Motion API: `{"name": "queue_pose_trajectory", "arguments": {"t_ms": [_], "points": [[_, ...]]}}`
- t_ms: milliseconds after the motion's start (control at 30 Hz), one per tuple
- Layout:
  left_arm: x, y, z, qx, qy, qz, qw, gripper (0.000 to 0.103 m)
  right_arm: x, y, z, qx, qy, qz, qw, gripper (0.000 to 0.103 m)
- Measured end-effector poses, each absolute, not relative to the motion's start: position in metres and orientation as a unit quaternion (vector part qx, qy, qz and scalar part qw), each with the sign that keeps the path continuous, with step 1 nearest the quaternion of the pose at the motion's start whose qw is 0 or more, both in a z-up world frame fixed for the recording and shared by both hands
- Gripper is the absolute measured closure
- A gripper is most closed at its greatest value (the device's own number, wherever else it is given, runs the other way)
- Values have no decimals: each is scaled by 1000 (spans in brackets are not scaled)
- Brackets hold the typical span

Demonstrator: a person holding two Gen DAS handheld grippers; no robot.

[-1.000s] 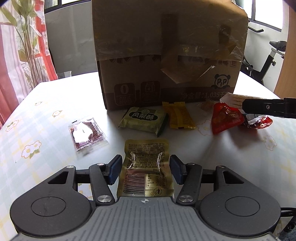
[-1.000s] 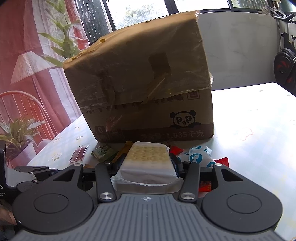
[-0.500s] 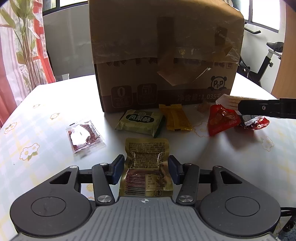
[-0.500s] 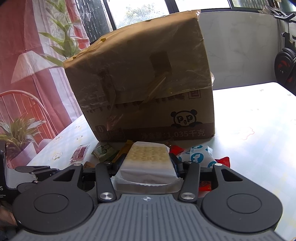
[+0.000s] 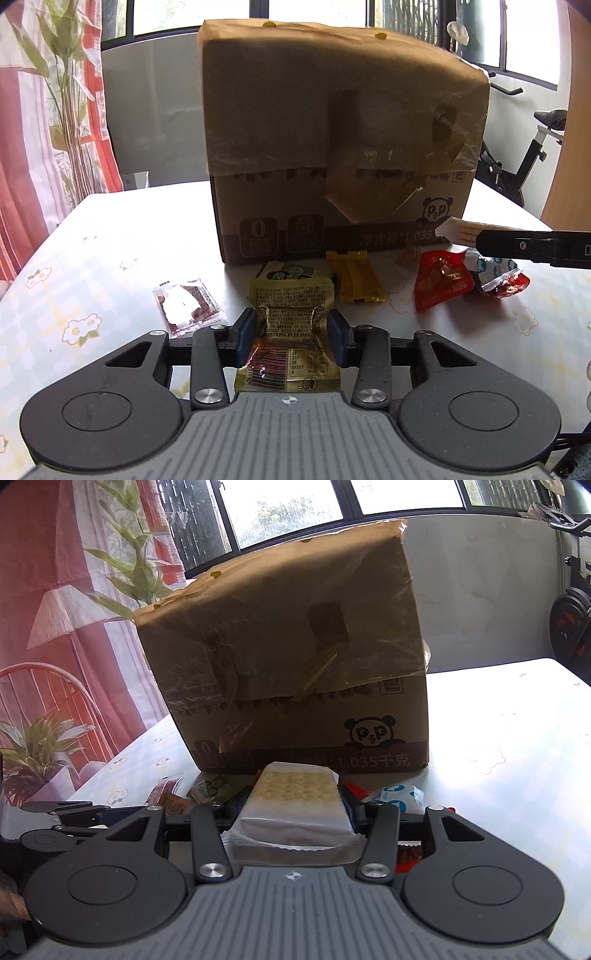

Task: Organize snacks
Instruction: 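Carry the gold pouch and cracker pack over the open box and open both tools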

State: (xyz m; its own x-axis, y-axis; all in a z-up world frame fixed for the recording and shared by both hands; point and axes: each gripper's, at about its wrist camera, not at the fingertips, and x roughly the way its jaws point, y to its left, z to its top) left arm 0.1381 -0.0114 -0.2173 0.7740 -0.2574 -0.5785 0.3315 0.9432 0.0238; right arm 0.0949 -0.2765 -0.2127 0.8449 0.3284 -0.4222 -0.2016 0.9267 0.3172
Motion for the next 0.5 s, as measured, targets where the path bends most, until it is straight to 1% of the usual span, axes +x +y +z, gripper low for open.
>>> {"name": "queue_pose_trajectory", "arguments": {"t_ms": [200, 400, 500], "points": [[137, -6, -168, 49, 235, -161, 957, 59, 94, -280, -184, 116, 200, 145, 962, 54], [152, -14, -103, 54, 152, -179, 970, 59, 101, -282, -135, 109, 140, 165, 970, 54], [169, -25, -80, 59, 129, -188, 972, 58, 111, -283, -113, 107, 120, 174, 972, 54]]}}
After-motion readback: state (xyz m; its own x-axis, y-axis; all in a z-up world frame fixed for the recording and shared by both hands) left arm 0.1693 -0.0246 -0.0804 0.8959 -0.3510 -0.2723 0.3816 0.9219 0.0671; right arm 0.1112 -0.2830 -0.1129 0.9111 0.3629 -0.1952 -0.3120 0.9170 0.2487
